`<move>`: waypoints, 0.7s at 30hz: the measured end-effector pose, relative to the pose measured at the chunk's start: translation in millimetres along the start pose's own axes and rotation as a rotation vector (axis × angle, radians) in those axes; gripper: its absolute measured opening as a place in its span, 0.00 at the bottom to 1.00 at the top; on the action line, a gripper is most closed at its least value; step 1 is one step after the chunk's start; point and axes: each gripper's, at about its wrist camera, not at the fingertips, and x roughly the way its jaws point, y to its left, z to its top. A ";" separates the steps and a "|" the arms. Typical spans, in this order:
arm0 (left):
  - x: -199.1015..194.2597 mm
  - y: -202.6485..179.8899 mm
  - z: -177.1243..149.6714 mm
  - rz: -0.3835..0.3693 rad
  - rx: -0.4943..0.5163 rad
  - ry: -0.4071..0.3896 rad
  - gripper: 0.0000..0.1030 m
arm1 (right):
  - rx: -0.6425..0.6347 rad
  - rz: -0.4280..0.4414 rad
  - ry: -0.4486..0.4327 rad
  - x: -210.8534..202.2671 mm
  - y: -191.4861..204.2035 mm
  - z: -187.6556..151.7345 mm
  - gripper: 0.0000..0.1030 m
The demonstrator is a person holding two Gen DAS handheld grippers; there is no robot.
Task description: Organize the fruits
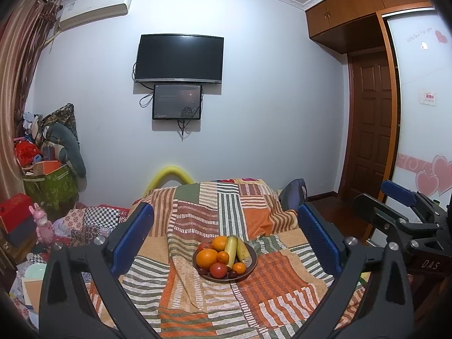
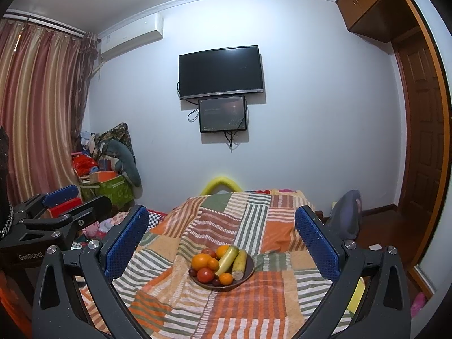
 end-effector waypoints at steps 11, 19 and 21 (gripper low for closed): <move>0.6 -1.7 0.5 -0.007 0.003 0.013 1.00 | -0.006 -0.017 -0.002 0.5 0.7 2.4 1.00; -1.5 -5.3 1.0 -0.017 0.010 0.010 1.00 | -0.004 -0.019 -0.006 0.0 1.5 2.8 1.00; -2.0 -6.1 0.8 -0.020 0.013 0.009 1.00 | -0.002 -0.019 -0.006 0.3 1.1 2.2 1.00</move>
